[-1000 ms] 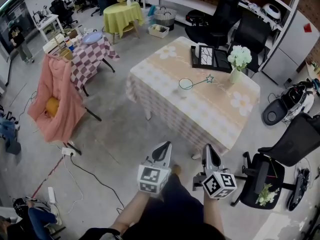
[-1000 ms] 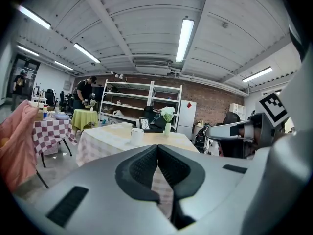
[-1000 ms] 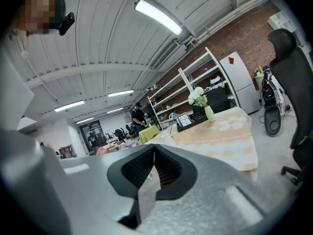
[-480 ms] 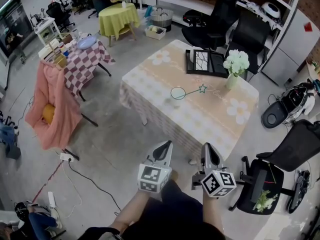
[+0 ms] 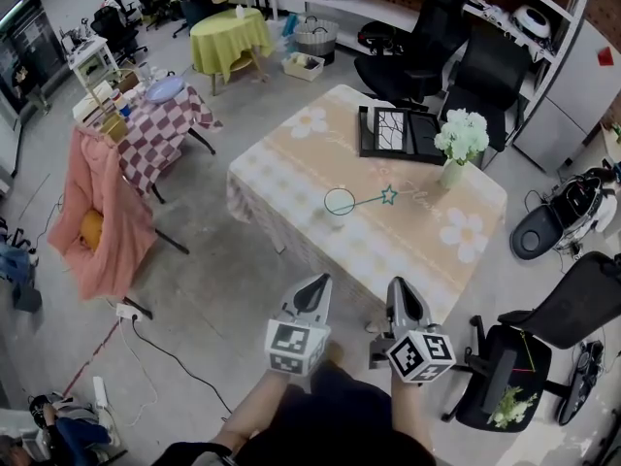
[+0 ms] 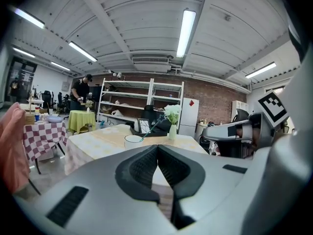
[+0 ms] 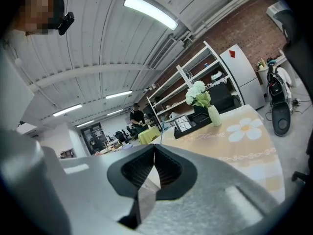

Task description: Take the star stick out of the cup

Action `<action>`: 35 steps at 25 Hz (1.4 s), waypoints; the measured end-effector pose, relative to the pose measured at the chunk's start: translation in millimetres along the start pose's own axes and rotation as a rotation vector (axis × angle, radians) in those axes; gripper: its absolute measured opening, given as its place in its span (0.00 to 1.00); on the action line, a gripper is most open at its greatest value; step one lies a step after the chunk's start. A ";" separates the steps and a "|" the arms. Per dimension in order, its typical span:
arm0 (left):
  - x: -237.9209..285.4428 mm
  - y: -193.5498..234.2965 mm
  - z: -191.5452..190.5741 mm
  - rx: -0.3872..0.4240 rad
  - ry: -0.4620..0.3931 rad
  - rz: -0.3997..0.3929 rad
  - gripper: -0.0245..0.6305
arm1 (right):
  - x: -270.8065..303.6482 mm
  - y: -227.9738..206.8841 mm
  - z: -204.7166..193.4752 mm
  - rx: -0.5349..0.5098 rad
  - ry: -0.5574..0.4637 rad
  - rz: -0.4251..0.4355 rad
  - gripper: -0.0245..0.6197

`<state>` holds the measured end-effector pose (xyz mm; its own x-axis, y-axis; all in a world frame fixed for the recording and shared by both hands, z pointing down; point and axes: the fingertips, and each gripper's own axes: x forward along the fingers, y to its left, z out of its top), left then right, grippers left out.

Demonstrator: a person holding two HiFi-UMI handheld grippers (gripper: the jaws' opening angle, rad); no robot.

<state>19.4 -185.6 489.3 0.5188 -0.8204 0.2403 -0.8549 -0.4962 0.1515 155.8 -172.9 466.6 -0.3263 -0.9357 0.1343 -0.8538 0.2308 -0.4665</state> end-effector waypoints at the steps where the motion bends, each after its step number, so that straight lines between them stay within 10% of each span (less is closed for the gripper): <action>1: 4.0 2.5 0.0 -0.005 0.001 0.004 0.05 | 4.7 -1.6 0.3 -0.001 0.004 0.003 0.04; 35: 43.9 37.5 -9.9 -0.072 0.018 0.039 0.05 | 64.9 -15.5 -7.9 -0.016 0.070 0.021 0.04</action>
<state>10.2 -237.4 515.1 0.4860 -0.8331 0.2640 -0.8720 -0.4422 0.2100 144.7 -235.2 489.4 -0.3716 -0.9097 0.1852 -0.8525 0.2553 -0.4562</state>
